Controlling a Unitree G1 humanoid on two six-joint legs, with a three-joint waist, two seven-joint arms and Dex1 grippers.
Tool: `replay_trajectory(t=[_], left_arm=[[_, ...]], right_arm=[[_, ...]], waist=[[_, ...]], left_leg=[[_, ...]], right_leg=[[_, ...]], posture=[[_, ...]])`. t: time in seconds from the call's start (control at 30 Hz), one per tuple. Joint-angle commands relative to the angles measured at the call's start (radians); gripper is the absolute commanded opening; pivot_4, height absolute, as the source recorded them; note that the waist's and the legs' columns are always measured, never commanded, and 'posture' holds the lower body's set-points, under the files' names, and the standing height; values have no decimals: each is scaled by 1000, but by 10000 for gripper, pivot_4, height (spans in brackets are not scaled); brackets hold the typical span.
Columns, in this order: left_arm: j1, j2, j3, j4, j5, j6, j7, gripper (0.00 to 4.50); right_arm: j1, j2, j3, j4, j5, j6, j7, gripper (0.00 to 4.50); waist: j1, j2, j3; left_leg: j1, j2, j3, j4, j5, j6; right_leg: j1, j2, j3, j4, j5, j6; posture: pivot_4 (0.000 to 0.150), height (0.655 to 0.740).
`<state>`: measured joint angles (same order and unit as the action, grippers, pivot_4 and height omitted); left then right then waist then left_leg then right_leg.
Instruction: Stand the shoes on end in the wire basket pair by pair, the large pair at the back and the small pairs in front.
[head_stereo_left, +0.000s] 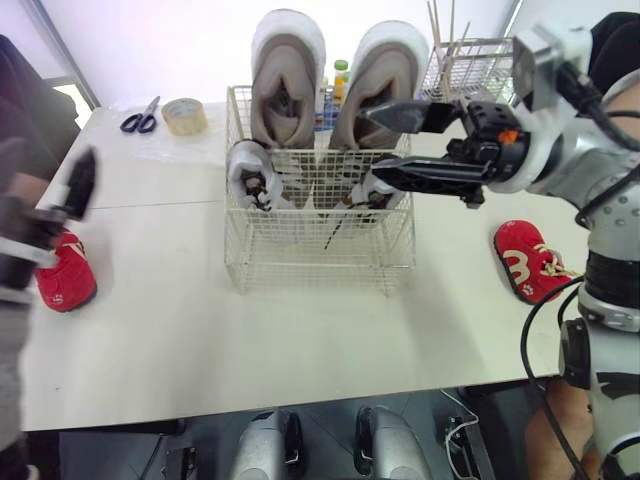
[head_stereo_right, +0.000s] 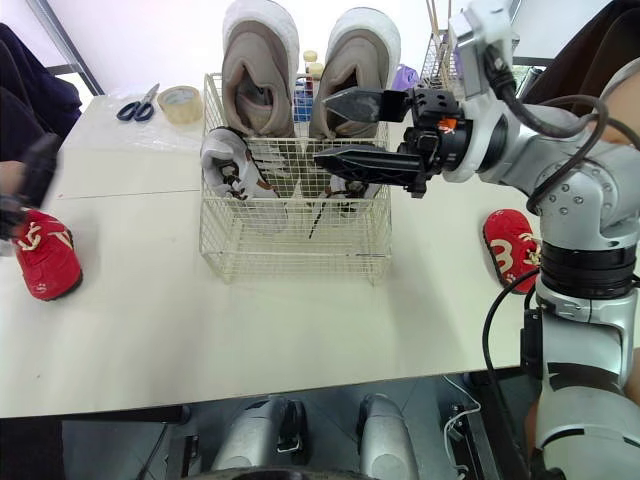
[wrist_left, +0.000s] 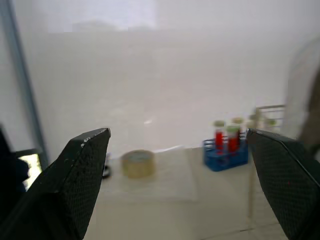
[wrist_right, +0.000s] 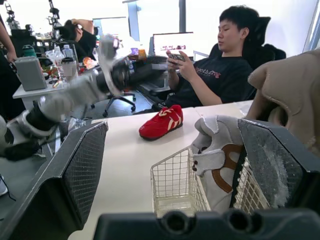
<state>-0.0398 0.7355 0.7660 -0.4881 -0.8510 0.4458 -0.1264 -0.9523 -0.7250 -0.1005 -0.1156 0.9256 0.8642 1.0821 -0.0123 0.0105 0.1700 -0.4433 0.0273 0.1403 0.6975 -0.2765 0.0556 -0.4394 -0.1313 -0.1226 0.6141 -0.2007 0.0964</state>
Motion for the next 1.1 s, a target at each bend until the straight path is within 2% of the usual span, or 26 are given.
replay_trajectory(t=[0.03,0.13,0.23,0.37,0.5,0.8,1.1], left_arm=[[-50,153,139,178,-47,227,115,44812],[-107,299,123,319,-2,447,217,44812],[-221,396,85,493,15,615,268,44812],[-337,463,-35,703,97,668,217,44812],[-407,452,-156,920,202,592,118,44812],[-632,334,-360,1341,413,371,-22,44812],[-781,292,-413,1570,544,223,-62,44812]], right_arm=[[-39,7,-5,25,-23,-45,36,45000],[-54,27,13,40,-39,-62,51,45000],[-56,34,13,33,-37,-53,57,45000],[-54,25,12,37,-44,-44,59,45000],[-39,12,8,12,-45,-30,51,45000],[-8,-29,-39,-75,-13,18,-13,45000],[29,-55,-88,-141,31,63,-88,45000]], waist=[[1,-2,1],[1,-2,1],[3,-3,2],[0,-3,2],[-1,-4,2],[1,-9,1],[4,-10,0]], left_leg=[[0,0,0,0,0,0],[0,1,0,0,0,-4],[-1,1,1,-2,-1,-5],[0,0,3,-6,1,-8],[1,0,5,-14,5,-14],[1,5,6,-16,8,-18],[1,5,5,-15,9,-15]], right_leg=[[0,0,0,1,0,0],[-1,2,1,0,0,0],[-3,2,2,0,0,0],[-4,3,3,0,0,0],[-7,3,4,0,0,0],[-10,8,4,1,0,-2],[-9,8,4,1,0,-2]], posture=[[1500,7400],[1500,7400],[1500,7400],[1500,7400],[1500,7400],[1500,7400],[1500,7400]])
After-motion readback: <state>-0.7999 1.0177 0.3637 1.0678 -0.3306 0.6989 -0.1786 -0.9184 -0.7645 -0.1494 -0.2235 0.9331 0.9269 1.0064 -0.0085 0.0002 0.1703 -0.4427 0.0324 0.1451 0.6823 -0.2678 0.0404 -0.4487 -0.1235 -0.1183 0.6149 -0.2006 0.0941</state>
